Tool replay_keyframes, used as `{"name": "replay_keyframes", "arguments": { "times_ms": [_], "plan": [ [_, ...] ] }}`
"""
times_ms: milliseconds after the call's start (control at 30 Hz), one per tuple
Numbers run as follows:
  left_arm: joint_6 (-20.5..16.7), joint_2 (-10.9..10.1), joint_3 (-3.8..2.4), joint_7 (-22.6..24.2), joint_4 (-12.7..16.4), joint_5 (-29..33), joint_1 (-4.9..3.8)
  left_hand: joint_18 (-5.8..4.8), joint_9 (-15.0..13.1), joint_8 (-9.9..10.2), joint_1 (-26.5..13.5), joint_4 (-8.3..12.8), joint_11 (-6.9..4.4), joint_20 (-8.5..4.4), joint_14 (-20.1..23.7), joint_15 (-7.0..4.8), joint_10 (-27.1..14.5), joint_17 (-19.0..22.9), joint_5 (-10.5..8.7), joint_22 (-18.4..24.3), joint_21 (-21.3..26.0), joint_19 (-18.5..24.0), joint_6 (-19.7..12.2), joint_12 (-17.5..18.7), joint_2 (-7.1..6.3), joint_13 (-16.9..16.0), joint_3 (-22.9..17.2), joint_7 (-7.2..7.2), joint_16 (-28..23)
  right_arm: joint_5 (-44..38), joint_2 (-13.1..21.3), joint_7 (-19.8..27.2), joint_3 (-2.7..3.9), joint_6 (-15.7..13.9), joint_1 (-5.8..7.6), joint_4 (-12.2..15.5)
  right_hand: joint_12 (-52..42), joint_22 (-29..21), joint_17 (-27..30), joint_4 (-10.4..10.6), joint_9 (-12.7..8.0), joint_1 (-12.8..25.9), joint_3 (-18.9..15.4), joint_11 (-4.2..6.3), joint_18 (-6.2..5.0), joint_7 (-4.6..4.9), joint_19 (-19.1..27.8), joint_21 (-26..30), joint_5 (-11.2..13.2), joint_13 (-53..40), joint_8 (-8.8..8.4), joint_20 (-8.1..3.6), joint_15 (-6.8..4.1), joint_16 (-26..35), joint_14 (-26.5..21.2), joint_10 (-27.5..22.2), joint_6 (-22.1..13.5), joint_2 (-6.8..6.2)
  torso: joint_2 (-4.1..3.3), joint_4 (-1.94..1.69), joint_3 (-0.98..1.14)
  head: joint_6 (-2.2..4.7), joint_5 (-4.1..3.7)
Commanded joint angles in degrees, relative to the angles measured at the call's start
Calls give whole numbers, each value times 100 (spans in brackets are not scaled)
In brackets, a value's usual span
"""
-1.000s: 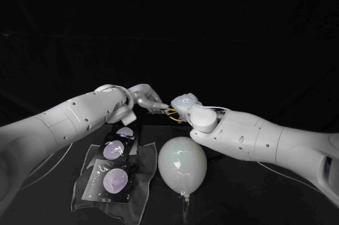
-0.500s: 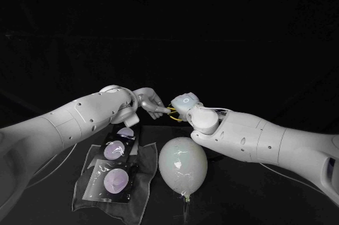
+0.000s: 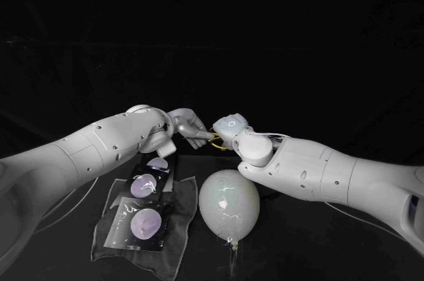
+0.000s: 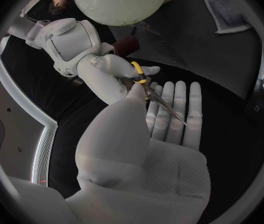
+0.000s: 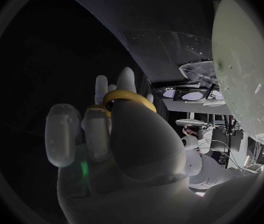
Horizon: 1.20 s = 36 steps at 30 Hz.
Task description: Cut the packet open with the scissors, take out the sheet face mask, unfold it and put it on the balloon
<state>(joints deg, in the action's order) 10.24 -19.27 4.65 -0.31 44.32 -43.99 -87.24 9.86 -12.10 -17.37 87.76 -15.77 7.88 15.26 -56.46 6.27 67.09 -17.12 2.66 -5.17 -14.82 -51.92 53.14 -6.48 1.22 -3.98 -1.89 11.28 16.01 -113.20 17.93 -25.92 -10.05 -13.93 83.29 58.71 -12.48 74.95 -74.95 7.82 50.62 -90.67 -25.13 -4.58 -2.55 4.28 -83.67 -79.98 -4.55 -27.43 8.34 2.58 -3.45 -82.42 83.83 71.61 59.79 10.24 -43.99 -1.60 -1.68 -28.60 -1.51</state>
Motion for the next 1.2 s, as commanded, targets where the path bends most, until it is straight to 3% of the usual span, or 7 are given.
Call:
{"name": "replay_keyframes", "arguments": {
  "times_ms": [33,200,533,633,767,833,1200],
  "plan": [
    [200,6,-4,-23,24,211,-5,71,-9,5,450,132,-55,-30,-105,-66,123,-31,13,1,-40,-85,121,42,76,16,-296,-41,25,-175,0,-38,4,-53,5,-11,-27,1189,-59,33,6,-566,-139,469,31,-12,-158,-5,-31,5,-26,2,-32,16,304,742,35,525,-4,1,0,1,3],
    [92,-13,-4,22,65,93,-5,50,-52,-40,962,237,-110,-113,-228,-86,362,-47,5,-39,-119,-85,294,122,-13,28,-995,-84,-28,-186,10,-24,4,-86,5,-22,-13,1186,-37,43,4,-566,-145,467,29,-7,-154,5,-37,11,-35,1,-31,29,299,738,34,506,-2,-3,0,-3,4],
    [52,-16,-4,26,90,228,-5,25,-270,-232,829,313,-212,-177,-597,-200,762,-109,13,-217,-410,-22,443,164,-319,23,-1842,-171,-51,-165,28,68,4,-271,6,-11,65,1142,60,122,-11,-539,-145,441,-2,23,-83,156,6,49,-85,9,-12,91,272,702,5,450,1,6,7,-18,17],
    [57,-20,-3,8,95,314,-5,25,-356,-291,699,358,-233,-189,-674,-222,841,-135,13,-285,-519,4,442,187,-400,23,-2059,-191,-70,-145,51,174,4,-439,6,12,375,816,958,311,-84,-481,-119,298,-195,161,424,1170,136,237,-282,77,121,719,-50,448,-222,316,0,7,8,-19,22],
    [50,-27,-2,-30,106,407,-5,25,-425,-334,600,411,-243,-201,-719,-233,895,-157,5,-340,-607,28,433,204,-448,21,-2219,-201,-89,-121,85,318,4,-728,7,22,892,201,2239,696,-381,-425,-67,70,-447,374,1273,2847,181,756,-475,261,367,1811,-681,-7,-688,-73,-6,-4,11,-21,24],
    [54,-33,0,-56,113,456,-5,25,-465,-354,556,469,-249,-215,-743,-241,920,-170,11,-381,-671,46,424,216,-485,22,-2327,-206,-103,-66,107,406,4,-879,7,30,902,-522,3443,872,-501,-348,89,19,-730,393,2251,4701,175,971,-468,331,427,2951,-1488,-223,-822,-259,-4,-8,11,-23,4],
    [50,-47,14,-298,131,668,-5,7,-637,-429,244,712,-266,-253,-836,-263,1012,-238,16,-594,-990,190,408,247,-618,20,-2775,-215,-167,589,361,947,5,-1150,16,354,888,-1106,3590,890,-1182,124,1772,91,-769,230,1892,5431,172,1850,-462,338,342,3276,-1294,-611,-1092,-1187,-4,-8,1,-34,36]
  ]
}}
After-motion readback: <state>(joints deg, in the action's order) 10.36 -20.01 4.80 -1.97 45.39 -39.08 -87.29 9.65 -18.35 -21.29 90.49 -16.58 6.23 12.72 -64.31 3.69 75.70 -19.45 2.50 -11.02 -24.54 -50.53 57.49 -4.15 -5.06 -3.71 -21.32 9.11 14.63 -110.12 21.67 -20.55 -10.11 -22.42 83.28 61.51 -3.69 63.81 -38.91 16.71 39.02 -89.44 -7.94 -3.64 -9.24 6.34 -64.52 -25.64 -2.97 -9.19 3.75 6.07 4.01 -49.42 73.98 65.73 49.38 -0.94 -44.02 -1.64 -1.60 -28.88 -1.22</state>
